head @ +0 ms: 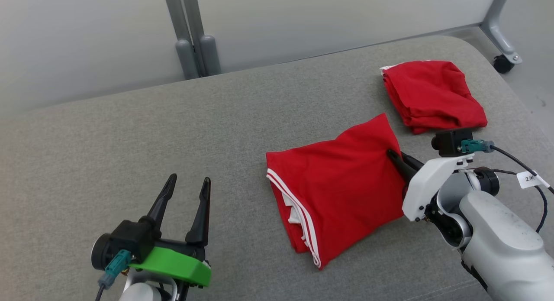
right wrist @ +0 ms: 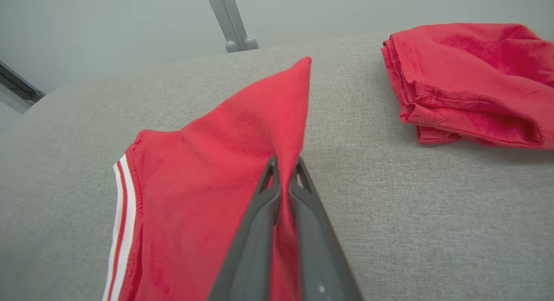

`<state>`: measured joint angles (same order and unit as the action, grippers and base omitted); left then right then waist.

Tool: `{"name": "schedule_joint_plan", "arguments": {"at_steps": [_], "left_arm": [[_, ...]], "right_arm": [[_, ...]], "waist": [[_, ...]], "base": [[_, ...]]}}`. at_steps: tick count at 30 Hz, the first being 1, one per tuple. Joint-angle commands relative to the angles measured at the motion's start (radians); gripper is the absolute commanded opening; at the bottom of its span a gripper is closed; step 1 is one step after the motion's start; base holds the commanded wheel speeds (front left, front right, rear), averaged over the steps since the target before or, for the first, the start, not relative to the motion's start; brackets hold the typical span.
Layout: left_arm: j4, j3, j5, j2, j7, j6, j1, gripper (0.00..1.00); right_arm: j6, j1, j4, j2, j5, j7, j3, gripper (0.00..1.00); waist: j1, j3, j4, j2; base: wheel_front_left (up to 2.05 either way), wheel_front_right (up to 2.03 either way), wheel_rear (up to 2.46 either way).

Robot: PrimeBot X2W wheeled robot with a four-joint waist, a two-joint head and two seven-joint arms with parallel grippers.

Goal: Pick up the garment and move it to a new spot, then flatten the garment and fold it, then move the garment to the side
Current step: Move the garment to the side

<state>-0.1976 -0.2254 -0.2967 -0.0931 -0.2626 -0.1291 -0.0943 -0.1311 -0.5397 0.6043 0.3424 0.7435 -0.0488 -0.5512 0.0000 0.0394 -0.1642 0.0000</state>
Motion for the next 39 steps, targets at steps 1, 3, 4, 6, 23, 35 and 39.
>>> {"name": "schedule_joint_plan", "arguments": {"at_steps": [1, 3, 4, 6, 23, 35, 39], "left_arm": [[0.0, 0.0, 0.001, -0.013, -0.003, -0.003, -0.022, 1.0], [-0.002, -0.006, 0.001, -0.018, -0.003, -0.003, -0.031, 1.0], [-0.005, -0.009, 0.0, -0.021, -0.003, -0.003, -0.039, 1.0], [-0.006, -0.016, -0.001, -0.027, -0.003, -0.003, -0.057, 1.0], [-0.01, -0.01, -0.012, -0.096, -0.003, -0.003, -0.143, 1.0], [0.001, -0.036, -0.013, -0.143, -0.003, -0.003, -0.202, 1.0], [-0.008, -0.042, -0.018, -0.149, -0.003, -0.003, -0.223, 1.0]], "right_arm": [[0.001, -0.02, -0.011, -0.002, -0.004, 0.015, -0.003, 0.0], [0.001, -0.039, -0.026, -0.006, -0.009, 0.031, -0.015, 0.0], [0.001, -0.053, -0.032, -0.004, -0.014, 0.041, -0.022, 0.0], [0.001, -0.087, -0.038, -0.004, -0.017, 0.051, -0.037, 0.0], [0.001, -0.371, 0.009, 0.165, -0.054, 0.031, 0.143, 0.0], [0.001, -0.348, 0.06, 0.255, -0.063, 0.001, 0.4, 0.0], [0.001, -0.397, 0.151, 0.239, -0.143, 0.01, 0.412, 0.0]], "waist": [[0.0, 0.044, -0.039, 0.0], [0.0, 0.065, -0.034, 0.0], [0.0, 0.081, -0.028, 0.0], [0.0, 0.113, -0.015, 0.0], [0.0, 0.361, 0.01, 0.0], [0.0, 0.478, 0.01, 0.0], [0.0, 0.505, 0.032, 0.0]], "base": [[0.0, 0.0, 0.0], [0.0, 0.0, 0.0], [0.0, 0.0, 0.0], [0.0, 0.0, 0.0], [0.0, 0.0, 0.0], [0.0, 0.0, 0.0], [0.0, 0.0, 0.0]]}}
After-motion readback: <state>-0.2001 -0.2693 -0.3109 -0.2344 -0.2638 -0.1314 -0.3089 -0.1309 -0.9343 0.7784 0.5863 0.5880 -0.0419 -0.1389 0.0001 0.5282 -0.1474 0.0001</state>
